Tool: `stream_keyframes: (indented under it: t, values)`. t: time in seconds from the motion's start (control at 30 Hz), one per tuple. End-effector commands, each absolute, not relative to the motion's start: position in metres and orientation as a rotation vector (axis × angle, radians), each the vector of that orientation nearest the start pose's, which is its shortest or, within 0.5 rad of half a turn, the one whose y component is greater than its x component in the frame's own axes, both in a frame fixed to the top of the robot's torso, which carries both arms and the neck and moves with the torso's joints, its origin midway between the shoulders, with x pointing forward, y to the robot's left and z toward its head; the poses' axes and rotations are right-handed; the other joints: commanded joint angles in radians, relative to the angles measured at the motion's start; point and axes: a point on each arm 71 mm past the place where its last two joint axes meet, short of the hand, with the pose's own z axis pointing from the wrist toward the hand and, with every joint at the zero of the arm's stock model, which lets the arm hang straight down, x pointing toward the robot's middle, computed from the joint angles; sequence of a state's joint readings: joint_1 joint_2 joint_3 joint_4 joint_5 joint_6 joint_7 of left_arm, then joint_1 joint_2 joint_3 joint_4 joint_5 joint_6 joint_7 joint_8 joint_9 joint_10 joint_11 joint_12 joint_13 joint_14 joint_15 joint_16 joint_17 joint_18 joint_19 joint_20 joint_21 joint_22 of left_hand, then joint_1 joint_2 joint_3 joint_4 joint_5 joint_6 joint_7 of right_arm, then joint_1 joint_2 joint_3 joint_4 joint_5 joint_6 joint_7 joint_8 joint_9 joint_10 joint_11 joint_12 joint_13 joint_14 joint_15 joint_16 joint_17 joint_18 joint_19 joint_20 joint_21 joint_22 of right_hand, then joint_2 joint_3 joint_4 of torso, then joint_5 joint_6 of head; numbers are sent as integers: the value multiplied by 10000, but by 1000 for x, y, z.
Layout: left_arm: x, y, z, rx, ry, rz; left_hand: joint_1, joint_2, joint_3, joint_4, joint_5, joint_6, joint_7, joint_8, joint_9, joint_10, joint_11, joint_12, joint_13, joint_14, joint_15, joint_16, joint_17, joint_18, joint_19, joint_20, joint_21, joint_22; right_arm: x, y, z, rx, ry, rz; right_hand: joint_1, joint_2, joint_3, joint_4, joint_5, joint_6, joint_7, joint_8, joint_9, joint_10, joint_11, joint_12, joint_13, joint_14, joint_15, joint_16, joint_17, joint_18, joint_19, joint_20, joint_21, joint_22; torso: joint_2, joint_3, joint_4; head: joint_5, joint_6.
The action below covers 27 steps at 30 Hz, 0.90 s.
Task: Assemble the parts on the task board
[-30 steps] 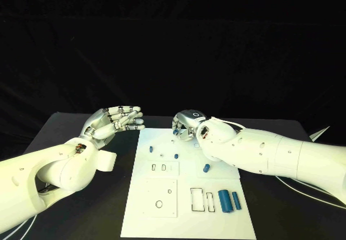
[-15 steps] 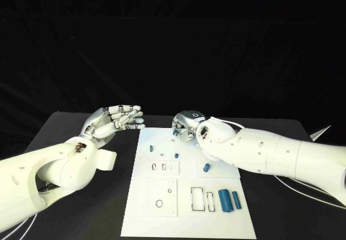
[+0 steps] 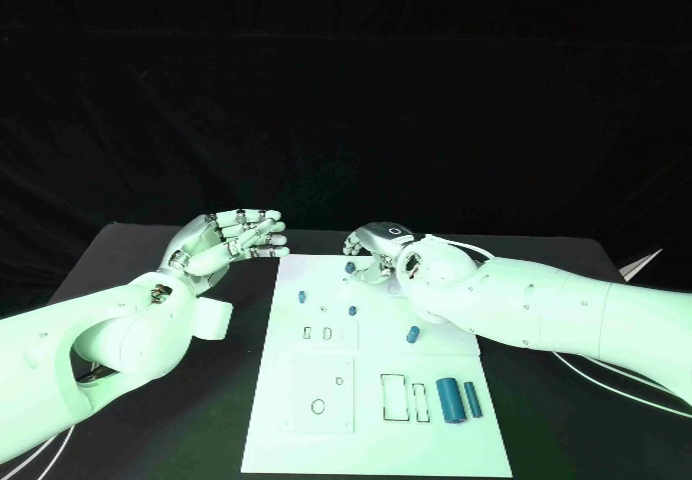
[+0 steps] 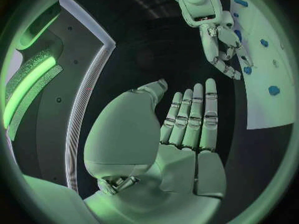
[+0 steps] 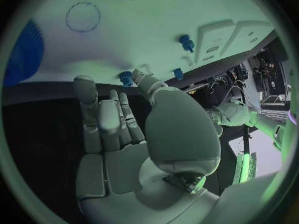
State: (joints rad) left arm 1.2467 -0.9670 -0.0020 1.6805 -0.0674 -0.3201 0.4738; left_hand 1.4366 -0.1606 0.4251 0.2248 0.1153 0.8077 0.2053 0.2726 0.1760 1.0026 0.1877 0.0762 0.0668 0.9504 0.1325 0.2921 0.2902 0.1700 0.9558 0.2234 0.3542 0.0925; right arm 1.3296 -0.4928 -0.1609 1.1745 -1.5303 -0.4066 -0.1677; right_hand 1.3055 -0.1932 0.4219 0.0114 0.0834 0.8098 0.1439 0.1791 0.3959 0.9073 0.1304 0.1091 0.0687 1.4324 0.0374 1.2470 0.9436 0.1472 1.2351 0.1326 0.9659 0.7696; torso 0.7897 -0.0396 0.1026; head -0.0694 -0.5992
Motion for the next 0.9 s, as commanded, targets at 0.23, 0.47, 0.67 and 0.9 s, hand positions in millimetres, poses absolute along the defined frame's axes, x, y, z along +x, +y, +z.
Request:
stream_keyframes:
  t: [0.23, 0.47, 0.67, 0.9]
  values:
    - [470, 225, -122, -9350, 12961, -16501, -91, 10, 87, 6, -65, -92, 466, -58, -8, -3, 48, -46, 1, -3, 65, -45, 21, 119, 5, 66, -44, -22, 532, -158, -156, -1875, 15135, 5368, 362, 185, -492, 291, 75, 334, 192, -34, 102, 554, -226, 743, 89, 205, -188, 242, 392, -53, 576, -143, 334, 563, -46, 42, -144, -6, 123]
    - [472, 225, -123, -9348, 12964, -16512, -91, 10, 87, 6, -65, -92, 466, -58, -8, -3, 48, -46, 1, -3, 65, -45, 21, 119, 5, 66, -44, -22, 525, -204, -142, -11, 15625, 5756, 114, -131, 352, 491, 228, 877, 207, -33, 127, 2762, -473, 1418, 447, 607, -382, 1146, 1839, -391, 1414, -327, 1854, 2486, -99, 93, -206, -8, 190]
    - [474, 225, -124, -9365, 12958, -16476, -89, 22, 97, 3, -67, -92, 464, -60, -8, 0, 47, -50, 2, -2, 66, -52, 27, 121, 6, 67, -50, -28, 525, -232, -142, 661, 16354, 5590, -11, -569, -255, 486, 495, 657, -23, -20, 249, 4038, -834, 3503, 2217, 778, -648, 1658, 2661, -566, 1777, -596, 2695, 3561, -101, 112, -253, -67, 226]
    - [475, 226, -125, -9374, 12946, -16449, -89, 22, 97, 3, -67, -92, 464, -60, -8, 0, 47, -50, 2, -2, 66, -52, 27, 121, 6, 67, -50, -28, 529, -252, -146, 1042, 16927, 5091, 337, -127, -1895, 1203, 549, 172, 132, 261, 573, 4631, -603, 12080, 11769, 1102, -441, 2694, 4725, -936, 2376, -403, 4248, 5613, -91, 125, -235, -83, 185]
